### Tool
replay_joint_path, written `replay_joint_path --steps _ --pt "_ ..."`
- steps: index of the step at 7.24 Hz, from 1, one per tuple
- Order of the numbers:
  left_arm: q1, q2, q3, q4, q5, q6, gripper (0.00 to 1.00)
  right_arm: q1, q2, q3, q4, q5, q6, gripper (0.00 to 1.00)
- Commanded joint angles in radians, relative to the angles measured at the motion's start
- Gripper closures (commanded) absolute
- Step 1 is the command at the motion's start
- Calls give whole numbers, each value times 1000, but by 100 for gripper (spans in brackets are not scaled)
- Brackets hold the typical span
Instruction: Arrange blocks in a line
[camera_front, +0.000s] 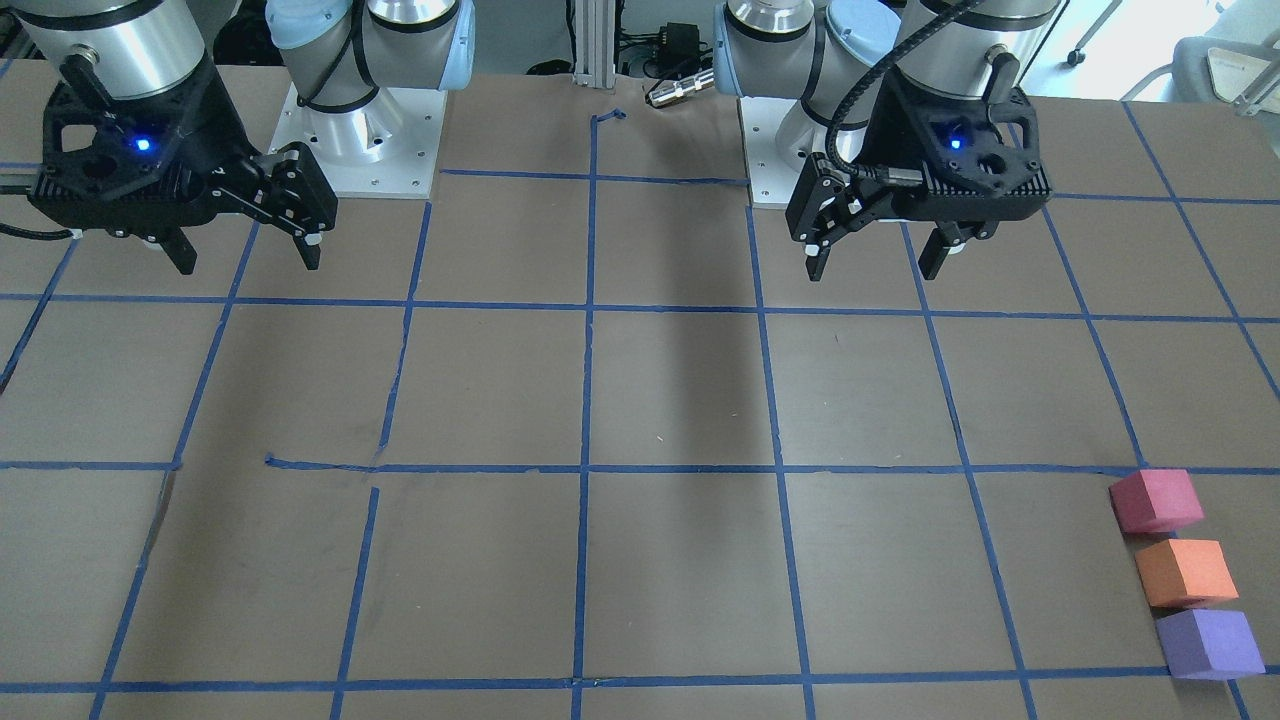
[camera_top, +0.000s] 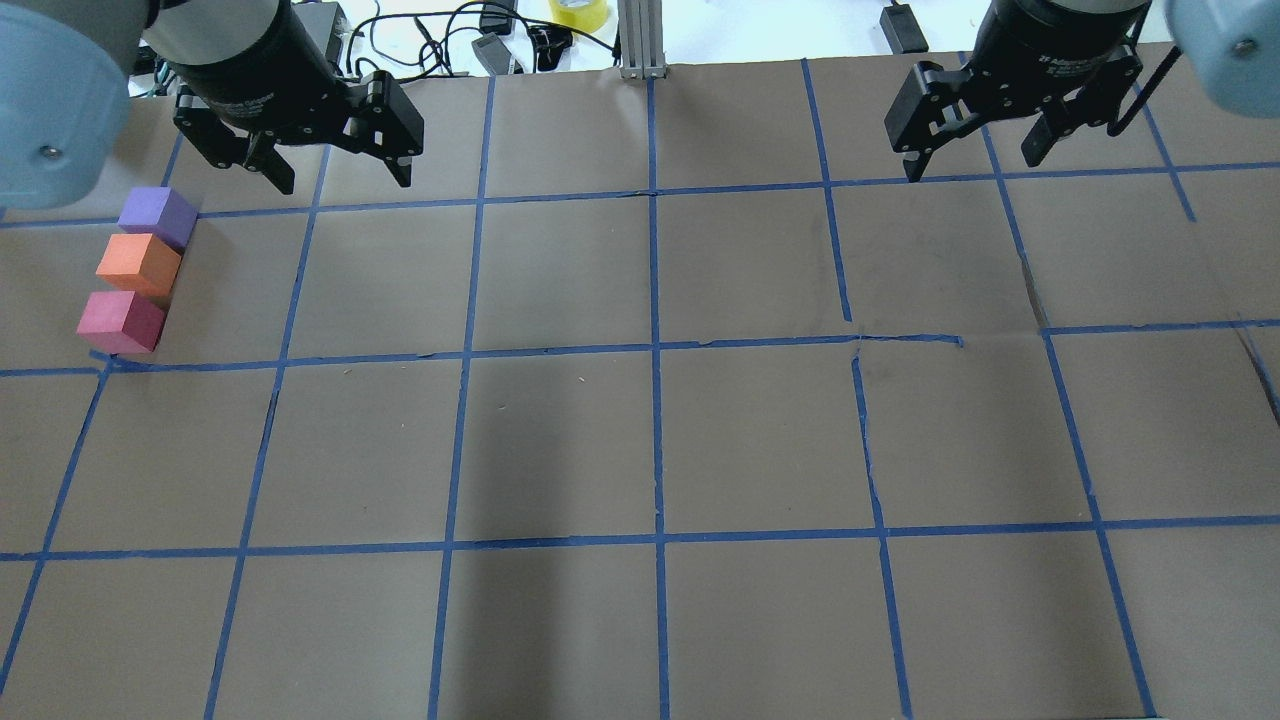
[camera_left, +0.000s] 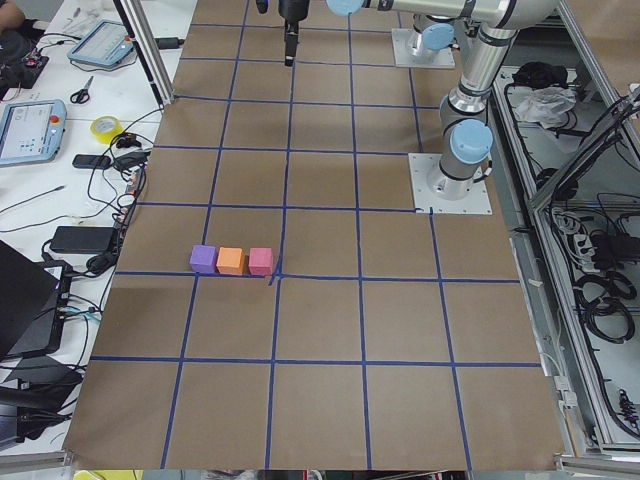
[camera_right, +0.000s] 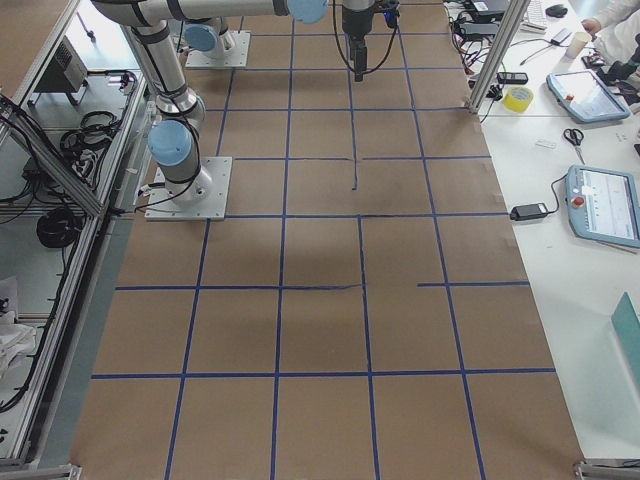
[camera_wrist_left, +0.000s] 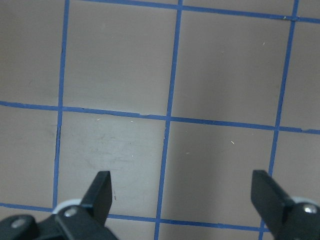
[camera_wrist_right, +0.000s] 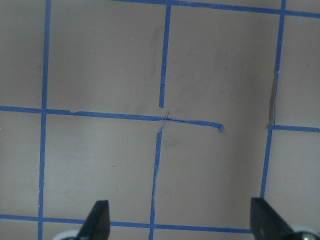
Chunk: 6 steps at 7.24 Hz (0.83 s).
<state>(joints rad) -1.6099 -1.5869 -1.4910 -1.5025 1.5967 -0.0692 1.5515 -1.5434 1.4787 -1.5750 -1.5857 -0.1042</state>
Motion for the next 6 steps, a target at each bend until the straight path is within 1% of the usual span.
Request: replay_joint_path --steps 1,6 --pt "24 5 15 -79 -9 11 0 -1 -3 0 10 0 -3 0" --pt "24 5 12 -81 -11 32 0 -4 -6 0 9 0 -3 0"
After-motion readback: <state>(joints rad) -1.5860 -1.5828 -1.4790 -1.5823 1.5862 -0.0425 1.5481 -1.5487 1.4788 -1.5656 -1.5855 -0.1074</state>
